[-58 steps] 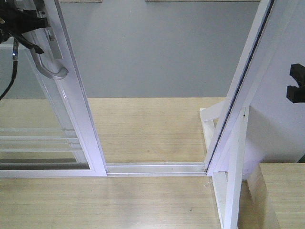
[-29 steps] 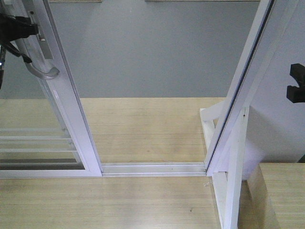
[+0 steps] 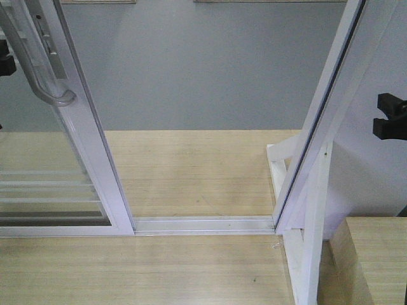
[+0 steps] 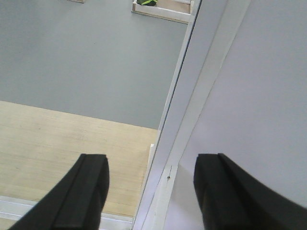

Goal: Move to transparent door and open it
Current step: 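Release the panel and withdraw the left gripper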

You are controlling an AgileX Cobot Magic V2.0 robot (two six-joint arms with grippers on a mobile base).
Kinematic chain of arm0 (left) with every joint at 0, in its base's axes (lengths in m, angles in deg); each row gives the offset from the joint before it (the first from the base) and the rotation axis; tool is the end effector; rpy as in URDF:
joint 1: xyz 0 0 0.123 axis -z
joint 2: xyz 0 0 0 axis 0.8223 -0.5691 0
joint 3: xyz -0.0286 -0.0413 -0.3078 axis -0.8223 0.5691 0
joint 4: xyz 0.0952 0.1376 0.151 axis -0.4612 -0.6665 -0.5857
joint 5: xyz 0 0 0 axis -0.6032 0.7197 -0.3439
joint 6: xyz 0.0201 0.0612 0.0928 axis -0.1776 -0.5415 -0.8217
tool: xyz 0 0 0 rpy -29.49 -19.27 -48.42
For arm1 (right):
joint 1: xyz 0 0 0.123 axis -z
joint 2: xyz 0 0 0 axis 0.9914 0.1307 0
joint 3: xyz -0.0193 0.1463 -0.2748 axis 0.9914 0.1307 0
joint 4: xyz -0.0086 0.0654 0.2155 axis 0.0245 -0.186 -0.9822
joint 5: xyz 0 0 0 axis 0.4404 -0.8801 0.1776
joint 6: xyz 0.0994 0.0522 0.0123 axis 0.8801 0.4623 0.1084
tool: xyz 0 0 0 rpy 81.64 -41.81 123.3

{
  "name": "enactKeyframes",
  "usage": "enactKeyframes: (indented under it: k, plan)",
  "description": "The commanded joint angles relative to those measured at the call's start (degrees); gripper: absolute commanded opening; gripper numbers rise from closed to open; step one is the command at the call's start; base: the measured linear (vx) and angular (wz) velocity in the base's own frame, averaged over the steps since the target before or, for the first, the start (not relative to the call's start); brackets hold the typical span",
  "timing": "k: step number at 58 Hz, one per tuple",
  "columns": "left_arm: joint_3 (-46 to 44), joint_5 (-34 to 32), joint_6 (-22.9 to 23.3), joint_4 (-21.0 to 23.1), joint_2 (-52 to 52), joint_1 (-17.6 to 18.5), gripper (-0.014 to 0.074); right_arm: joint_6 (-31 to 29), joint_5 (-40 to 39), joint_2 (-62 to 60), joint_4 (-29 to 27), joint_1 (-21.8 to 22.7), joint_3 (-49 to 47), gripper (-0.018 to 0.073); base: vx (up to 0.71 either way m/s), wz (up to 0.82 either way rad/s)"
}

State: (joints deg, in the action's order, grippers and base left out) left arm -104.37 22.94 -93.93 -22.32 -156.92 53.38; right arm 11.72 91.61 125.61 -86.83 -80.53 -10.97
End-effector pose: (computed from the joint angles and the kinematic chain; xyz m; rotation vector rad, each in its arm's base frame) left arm 0.2549 0.0086 0.3514 0.0157 1.8708 0.0576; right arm 0.1883 -0.0004 0.3256 -0.1849 1.9965 -0.0866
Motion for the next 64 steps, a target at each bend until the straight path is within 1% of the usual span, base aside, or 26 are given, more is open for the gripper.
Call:
enactKeyframes:
  k: [1, 16, 32, 51, 57, 64]
  plan:
    - [-0.1, -1.4, 0.6, 0.5, 4.3, 0.3, 0.0565, -0.3, -4.9, -0.5, -0.1, 0.4, -1.6, 0.0455, 0.00, 0.00]
    - [3.2, 2.5, 0.6, 0.6, 10.7, 0.3, 0.0565, 0.0, -4.4, -0.5, -0.1, 0.4, -1.6, 0.0455, 0.00, 0.00]
    - [3.2, 9.0, 0.6, 0.6, 11.2, 0.3, 0.0565, 0.0, -4.4, -0.5, -0.1, 0.4, -1.6, 0.0455, 0.00, 0.00]
    - [3.2, 10.0, 0.1, 0.1, 11.2, 0.3, 0.0564, 0.0, -4.4, -0.5, -0.1, 0.4, -1.6, 0.0455, 0.00, 0.00]
    - [4.0, 9.9, 0.6, 0.2, 12.4, 0.3, 0.0534, 0.0, -4.4, -0.5, -0.1, 0.4, -1.6, 0.0455, 0.00, 0.00]
    - [6.4, 8.5, 0.6, 0.4, 16.5, 0.3, 0.0452, 0.0, -4.4, -0.5, -0.1, 0.4, -1.6, 0.0455, 0.00, 0.00]
